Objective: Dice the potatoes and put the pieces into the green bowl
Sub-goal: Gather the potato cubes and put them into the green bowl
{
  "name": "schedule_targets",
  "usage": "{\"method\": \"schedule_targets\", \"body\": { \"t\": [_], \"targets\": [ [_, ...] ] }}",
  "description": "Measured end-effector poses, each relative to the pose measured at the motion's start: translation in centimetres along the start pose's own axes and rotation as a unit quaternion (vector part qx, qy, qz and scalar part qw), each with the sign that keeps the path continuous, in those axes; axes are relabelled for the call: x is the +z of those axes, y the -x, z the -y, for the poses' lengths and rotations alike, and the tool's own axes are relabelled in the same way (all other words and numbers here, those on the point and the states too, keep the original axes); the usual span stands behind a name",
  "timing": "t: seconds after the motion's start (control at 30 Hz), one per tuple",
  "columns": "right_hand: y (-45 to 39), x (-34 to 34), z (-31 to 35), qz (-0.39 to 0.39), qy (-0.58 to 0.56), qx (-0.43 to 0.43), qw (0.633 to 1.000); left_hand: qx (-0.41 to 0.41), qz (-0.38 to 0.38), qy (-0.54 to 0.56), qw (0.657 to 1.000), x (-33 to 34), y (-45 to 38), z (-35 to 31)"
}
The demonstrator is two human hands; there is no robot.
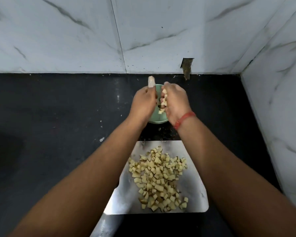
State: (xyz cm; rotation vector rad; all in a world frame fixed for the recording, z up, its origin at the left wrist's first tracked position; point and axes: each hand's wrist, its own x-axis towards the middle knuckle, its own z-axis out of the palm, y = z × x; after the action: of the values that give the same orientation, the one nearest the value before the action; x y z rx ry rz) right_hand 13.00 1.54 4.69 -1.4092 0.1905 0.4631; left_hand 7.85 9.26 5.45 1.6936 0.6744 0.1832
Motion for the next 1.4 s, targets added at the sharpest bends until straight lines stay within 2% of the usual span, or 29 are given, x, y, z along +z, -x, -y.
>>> {"method": "schedule_targets", "body": {
  "t": [0.03,0.07,0.13,0.2,0.23,0.33,0.47,0.6,0.67,0.73,0.8,0.87,1.0,1.1,1.23,1.4],
  "targets": [
    [-1.1,0.1,0.0,0.012,0.147,-0.022,0.989,0.002,0.027,-0.047,0.999,-0.3,-0.9,0.1],
    [-1.8,0.0,-0.1,0.041,0.294,-0.040,0.954,0.002,0.050,-0.089,0.995,-0.6,-1.3,0.1],
    [-2.5,-0.5,-0.1,0.112,0.505,-0.067,0.853,-0.009,0.077,-0.133,0.988,-1.4,-1.8,0.5],
    [-2.2,-0.9,-0.1,0.133,0.601,-0.107,0.781,-0.028,0.101,-0.117,0.988,-1.9,-2.1,0.8],
    [-2.1,-1.1,-0.1,0.125,0.617,-0.133,0.766,-0.035,0.111,-0.089,0.989,-2.0,-2.3,0.9],
    [-2.0,-1.4,-0.8,0.101,0.614,-0.191,0.759,-0.036,0.113,-0.048,0.992,-2.1,-2.2,1.0],
    [-1.7,-1.8,-1.8,0.073,0.595,-0.268,0.754,-0.009,0.080,-0.012,0.997,-2.1,-1.7,1.3],
    [0.5,-2.9,-2.3,0.024,0.488,-0.343,0.803,0.043,0.041,0.098,0.993,-2.7,0.8,1.3],
    [3.5,-3.5,-3.0,0.041,0.446,-0.396,0.801,0.084,0.020,0.124,0.989,-3.8,3.2,2.2],
    [6.9,-3.8,-4.7,0.129,0.461,-0.426,0.768,0.086,-0.005,0.122,0.989,-5.2,5.6,4.5],
    [8.8,-3.3,-7.1,0.231,0.511,-0.411,0.719,0.065,-0.057,0.116,0.989,-6.5,7.2,7.2],
    [9.2,-2.1,-9.3,0.298,0.541,-0.392,0.681,0.037,-0.123,0.128,0.983,-7.6,8.1,9.3],
    [9.4,0.7,-11.8,0.366,0.579,-0.434,0.585,0.013,-0.190,0.158,0.969,-9.7,8.8,10.8],
    [11.1,2.3,-13.5,0.367,0.627,-0.448,0.521,0.021,-0.217,0.158,0.963,-11.0,9.3,11.1],
    [12.1,2.8,-14.9,0.315,0.654,-0.441,0.528,0.031,-0.222,0.168,0.960,-11.1,9.9,11.3],
    [13.5,2.9,-14.9,0.323,0.657,-0.441,0.520,0.023,-0.210,0.187,0.959,-10.8,11.0,11.6]
  ]
}}
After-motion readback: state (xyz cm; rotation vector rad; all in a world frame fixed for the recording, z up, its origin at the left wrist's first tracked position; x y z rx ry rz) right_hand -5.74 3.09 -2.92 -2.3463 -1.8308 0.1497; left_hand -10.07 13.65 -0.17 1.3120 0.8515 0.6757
